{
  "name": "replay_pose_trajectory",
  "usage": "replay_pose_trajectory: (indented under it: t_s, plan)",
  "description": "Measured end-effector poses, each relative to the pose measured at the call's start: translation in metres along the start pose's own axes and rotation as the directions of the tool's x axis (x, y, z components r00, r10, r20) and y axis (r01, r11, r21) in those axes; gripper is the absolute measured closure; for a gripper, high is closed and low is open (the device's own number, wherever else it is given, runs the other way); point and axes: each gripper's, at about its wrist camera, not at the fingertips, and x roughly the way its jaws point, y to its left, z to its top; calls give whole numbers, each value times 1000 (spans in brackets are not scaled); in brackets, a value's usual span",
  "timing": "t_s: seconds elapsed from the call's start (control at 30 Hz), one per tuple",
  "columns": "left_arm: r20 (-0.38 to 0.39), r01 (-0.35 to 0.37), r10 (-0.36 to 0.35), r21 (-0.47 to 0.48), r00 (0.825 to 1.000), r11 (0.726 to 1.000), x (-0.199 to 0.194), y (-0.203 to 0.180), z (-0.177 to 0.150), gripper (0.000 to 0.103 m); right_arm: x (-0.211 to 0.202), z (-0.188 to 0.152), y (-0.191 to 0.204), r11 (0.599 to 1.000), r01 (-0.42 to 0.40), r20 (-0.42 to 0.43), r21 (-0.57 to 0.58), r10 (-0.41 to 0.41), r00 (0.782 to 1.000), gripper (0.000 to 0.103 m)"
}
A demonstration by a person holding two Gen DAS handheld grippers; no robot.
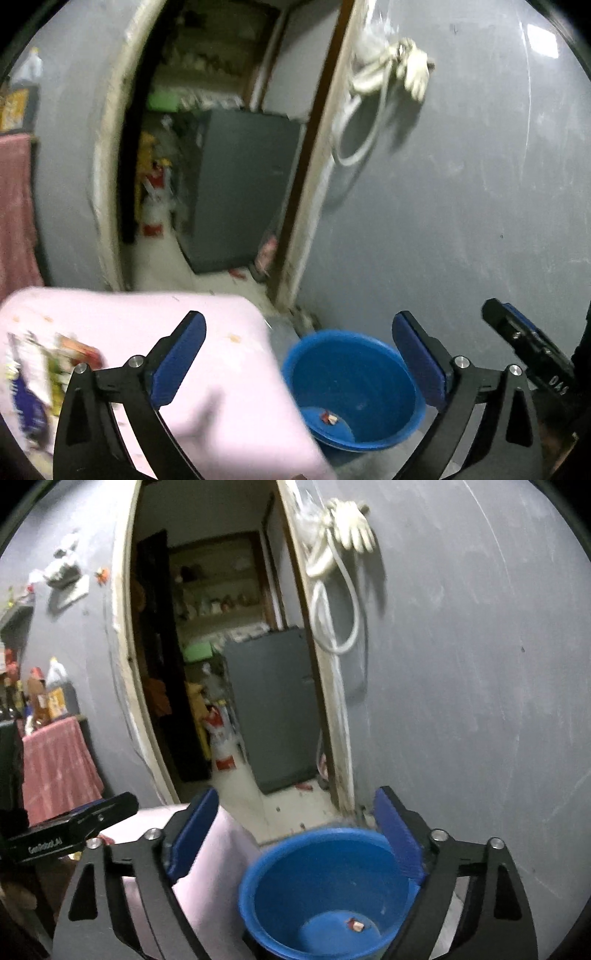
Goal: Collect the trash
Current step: 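Move both grippers back over the trash pile on the table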
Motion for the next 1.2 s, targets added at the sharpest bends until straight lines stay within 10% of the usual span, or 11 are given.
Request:
replay_pose_trajectory:
  t_s: [0.37, 0.77, 1.2]
  plan:
    - [157, -164, 168, -40, 973, 986, -98, 49, 15, 2, -28, 19, 79, 991, -99, 119, -90, 110, 987, 0]
    - [234, -355, 359, -62, 903, 933, -173, 92, -16, 2, -43, 12, 156, 961, -231, 152, -152, 254, 955, 0]
    - [141, -427, 444, -138, 885, 894, -200, 147, -61, 2, -21, -27, 200, 921, -336, 40, -197, 350, 936, 0]
